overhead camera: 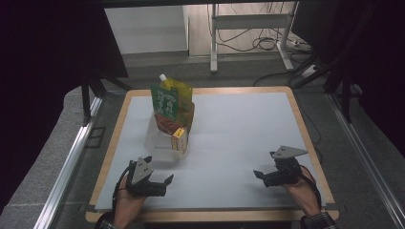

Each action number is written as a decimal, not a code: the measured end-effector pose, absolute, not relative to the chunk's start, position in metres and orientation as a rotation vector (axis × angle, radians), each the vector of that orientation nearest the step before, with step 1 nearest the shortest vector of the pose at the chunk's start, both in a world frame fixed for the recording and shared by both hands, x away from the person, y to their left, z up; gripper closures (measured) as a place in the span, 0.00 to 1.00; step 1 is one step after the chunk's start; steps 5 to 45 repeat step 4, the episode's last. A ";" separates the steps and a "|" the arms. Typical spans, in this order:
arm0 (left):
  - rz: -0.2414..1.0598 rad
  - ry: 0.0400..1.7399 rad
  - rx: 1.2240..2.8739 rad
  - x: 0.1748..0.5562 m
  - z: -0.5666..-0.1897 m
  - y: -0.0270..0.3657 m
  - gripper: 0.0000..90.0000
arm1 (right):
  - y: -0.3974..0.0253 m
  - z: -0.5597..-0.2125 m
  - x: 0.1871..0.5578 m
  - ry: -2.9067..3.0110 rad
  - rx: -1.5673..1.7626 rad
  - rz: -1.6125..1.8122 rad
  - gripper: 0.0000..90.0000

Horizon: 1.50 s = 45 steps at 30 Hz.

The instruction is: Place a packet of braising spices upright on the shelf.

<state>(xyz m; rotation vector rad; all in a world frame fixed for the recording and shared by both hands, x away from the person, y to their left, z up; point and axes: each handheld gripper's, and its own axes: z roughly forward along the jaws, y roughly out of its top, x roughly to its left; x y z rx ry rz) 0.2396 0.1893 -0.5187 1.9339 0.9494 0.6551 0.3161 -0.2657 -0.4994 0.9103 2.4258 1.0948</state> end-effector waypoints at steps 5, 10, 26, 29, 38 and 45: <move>0.659 0.950 1.931 0.240 -0.518 0.189 0.01 | -0.266 -0.500 0.317 2.429 0.916 1.095 0.03; 0.659 0.950 1.931 0.240 -0.518 0.189 0.01 | -0.266 -0.500 0.317 2.429 0.916 1.095 0.03; 0.659 0.950 1.931 0.240 -0.518 0.189 0.01 | -0.266 -0.500 0.317 2.429 0.916 1.095 0.03; 0.659 0.950 1.931 0.240 -0.518 0.189 0.01 | -0.266 -0.500 0.317 2.429 0.916 1.095 0.03; 0.659 0.950 1.931 0.240 -0.518 0.189 0.01 | -0.266 -0.500 0.317 2.429 0.916 1.095 0.03; 0.659 0.950 1.931 0.240 -0.518 0.189 0.01 | -0.266 -0.500 0.317 2.429 0.916 1.095 0.03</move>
